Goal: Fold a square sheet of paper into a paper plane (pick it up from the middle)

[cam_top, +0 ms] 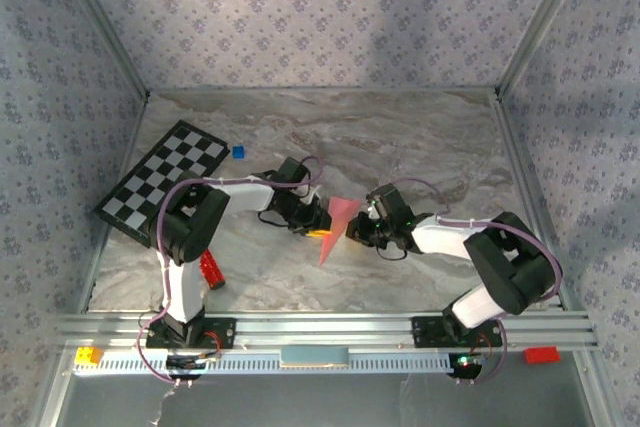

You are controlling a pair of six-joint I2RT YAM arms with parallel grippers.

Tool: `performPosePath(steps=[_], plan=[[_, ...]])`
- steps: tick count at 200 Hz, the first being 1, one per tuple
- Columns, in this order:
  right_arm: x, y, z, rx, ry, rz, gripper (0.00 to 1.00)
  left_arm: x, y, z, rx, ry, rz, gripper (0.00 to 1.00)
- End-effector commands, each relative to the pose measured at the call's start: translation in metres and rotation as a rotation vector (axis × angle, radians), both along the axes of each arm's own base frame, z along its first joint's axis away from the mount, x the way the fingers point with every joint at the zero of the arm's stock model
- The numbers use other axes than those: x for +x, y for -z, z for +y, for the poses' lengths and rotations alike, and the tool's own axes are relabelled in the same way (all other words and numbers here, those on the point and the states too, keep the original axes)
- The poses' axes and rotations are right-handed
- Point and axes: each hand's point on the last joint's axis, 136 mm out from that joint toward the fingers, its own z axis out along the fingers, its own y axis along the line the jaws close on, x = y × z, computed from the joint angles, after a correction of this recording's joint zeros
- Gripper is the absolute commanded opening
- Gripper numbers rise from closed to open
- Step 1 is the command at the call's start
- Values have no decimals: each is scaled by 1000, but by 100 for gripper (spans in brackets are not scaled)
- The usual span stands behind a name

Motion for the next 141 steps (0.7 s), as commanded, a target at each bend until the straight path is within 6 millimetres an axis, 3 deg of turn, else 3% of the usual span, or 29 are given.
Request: performPosePath(steps=[1, 57, 141], plan=[[7, -7, 9, 26, -4, -15, 12, -17, 10, -1, 37, 69, 23, 23], [6, -5, 10, 32, -1, -11, 11, -25, -8, -12, -47, 108, 12, 19], [4, -4, 7, 37, 6, -15, 11, -25, -4, -15, -25, 103, 12, 9]])
